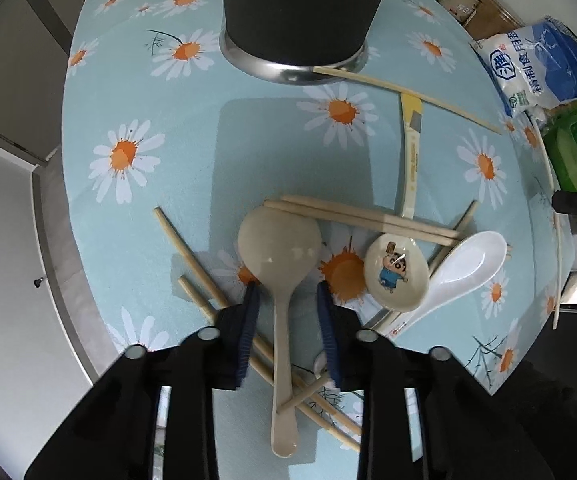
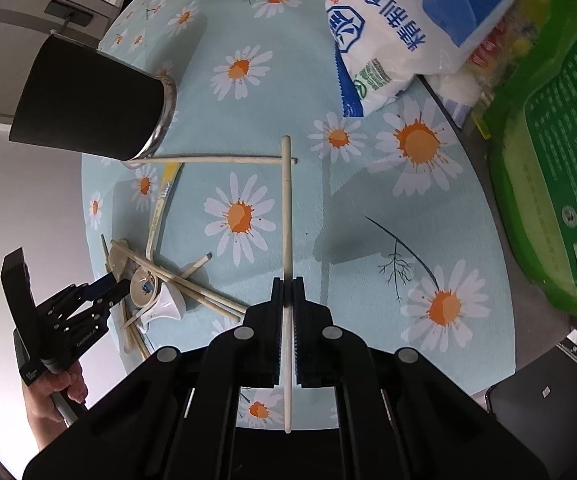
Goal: Organize utensils
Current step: 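Lift the chopstick with the right gripper while the left gripper grasps the cream spoon handle, then lift the cream spoon with the left gripper and carry it toward the black holder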
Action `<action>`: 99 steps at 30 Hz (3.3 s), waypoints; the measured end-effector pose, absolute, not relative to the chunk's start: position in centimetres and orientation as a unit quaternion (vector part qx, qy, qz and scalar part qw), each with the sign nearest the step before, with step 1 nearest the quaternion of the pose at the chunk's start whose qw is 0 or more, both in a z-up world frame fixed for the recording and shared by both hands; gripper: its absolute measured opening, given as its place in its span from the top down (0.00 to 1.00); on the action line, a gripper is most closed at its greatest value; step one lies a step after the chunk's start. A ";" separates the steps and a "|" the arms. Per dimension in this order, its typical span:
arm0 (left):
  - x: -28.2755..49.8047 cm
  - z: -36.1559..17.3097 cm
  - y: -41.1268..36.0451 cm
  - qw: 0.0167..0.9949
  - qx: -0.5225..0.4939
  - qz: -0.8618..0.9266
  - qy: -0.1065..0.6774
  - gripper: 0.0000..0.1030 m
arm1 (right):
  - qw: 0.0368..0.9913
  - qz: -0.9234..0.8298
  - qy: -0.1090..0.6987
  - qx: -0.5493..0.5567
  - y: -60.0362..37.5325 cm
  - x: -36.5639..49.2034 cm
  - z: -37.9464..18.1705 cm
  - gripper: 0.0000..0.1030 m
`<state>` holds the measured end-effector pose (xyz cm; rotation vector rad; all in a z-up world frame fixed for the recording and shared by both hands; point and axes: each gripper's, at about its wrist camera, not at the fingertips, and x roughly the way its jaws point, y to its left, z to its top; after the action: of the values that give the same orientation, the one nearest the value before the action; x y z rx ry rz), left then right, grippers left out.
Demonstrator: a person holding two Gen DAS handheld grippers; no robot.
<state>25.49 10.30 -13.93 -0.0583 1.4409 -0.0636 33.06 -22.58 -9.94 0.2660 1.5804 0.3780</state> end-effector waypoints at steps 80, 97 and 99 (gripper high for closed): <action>29.7 -8.0 19.6 0.803 -0.206 0.053 0.556 0.81 | 0.730 0.334 0.595 0.044 -12.4 34.4 -4.0 0.95; 35.3 -13.3 22.9 0.730 -0.262 0.127 0.619 0.80 | 0.725 0.342 0.594 0.066 -13.6 35.3 -4.5 0.95; 35.6 -13.8 22.7 0.722 -0.252 0.138 0.629 0.80 | 0.723 0.343 0.596 0.067 -13.6 35.3 -4.6 0.95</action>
<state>35.55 22.72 -13.78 -0.5563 1.3890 0.3048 35.32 -13.64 -4.61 0.1486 1.3149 0.7584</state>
